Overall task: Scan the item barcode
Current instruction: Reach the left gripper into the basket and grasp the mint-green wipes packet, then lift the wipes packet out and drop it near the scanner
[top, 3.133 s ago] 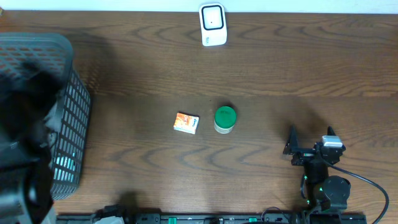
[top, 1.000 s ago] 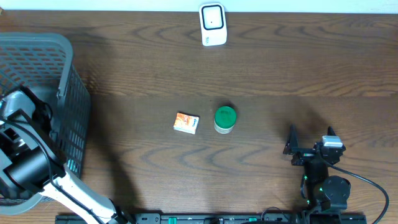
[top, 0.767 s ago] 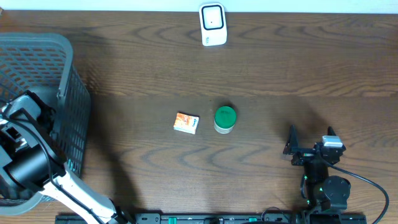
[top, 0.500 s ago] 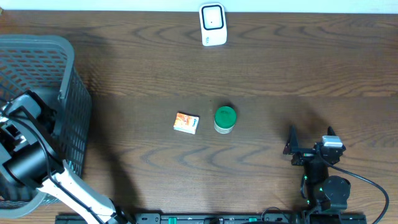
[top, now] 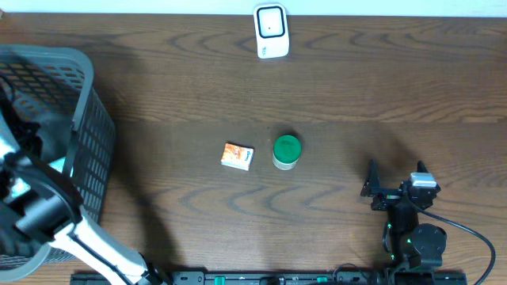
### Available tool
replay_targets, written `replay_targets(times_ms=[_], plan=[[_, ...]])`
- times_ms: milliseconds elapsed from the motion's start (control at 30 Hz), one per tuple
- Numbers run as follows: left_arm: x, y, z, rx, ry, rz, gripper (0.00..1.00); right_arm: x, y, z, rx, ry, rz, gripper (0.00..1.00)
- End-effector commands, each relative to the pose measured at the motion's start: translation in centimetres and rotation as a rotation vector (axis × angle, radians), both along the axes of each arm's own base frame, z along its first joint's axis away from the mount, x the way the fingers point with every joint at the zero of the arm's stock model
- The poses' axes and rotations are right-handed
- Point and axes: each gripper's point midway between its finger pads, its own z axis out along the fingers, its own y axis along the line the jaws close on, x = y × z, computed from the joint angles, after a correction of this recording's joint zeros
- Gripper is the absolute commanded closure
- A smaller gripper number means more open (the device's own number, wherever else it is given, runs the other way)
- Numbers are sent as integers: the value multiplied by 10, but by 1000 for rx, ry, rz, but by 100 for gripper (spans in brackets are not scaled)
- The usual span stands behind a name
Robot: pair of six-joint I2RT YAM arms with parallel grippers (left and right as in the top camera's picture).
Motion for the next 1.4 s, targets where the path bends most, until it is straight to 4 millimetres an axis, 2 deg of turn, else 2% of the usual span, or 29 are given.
replay_targets(times_ms=[0, 233, 333, 433, 500, 567, 667, 767, 867, 967, 1067, 1133, 1233, 1300, 1367], plan=[[-6, -15, 42, 1, -104, -26, 93, 0, 0, 0, 14, 0, 1, 1], [-21, -27, 99, 118, -247, -32, 93, 0, 0, 0, 14, 0, 1, 1], [-25, -42, 123, 135, -352, -37, 93, 0, 0, 0, 14, 0, 0, 1], [-13, -74, 152, 90, -544, -129, 93, 0, 0, 0, 14, 0, 1, 1], [-3, -105, 179, 80, -697, -222, 93, 0, 0, 0, 14, 0, 0, 1], [6, -127, 198, 84, -793, -302, 93, 0, 0, 0, 14, 0, 1, 1], [23, -176, 227, 70, -942, -485, 93, 0, 0, 0, 14, 0, 1, 1], [40, -229, 243, 14, -1038, -664, 93, 0, 0, 0, 14, 0, 1, 1], [56, -291, 246, -90, -1088, -832, 93, 0, 0, 0, 14, 0, 1, 1], [69, -345, 238, -181, -1093, -976, 93, 0, 0, 0, 14, 0, 1, 1], [80, -390, 221, -257, -1058, -1083, 93, 0, 0, 0, 14, 0, 1, 1], [87, -414, 203, -294, -1003, -1130, 93, 0, 0, 0, 14, 0, 1, 1], [99, -426, 174, -266, -912, -1155, 93, 0, 0, 0, 14, 0, 1, 1], [109, -424, 157, -204, -859, -1140, 93, 0, 0, 0, 14, 0, 0, 1], [116, -420, 149, -160, -831, -1138, 93, 0, 0, 0, 14, 0, 1, 1]])
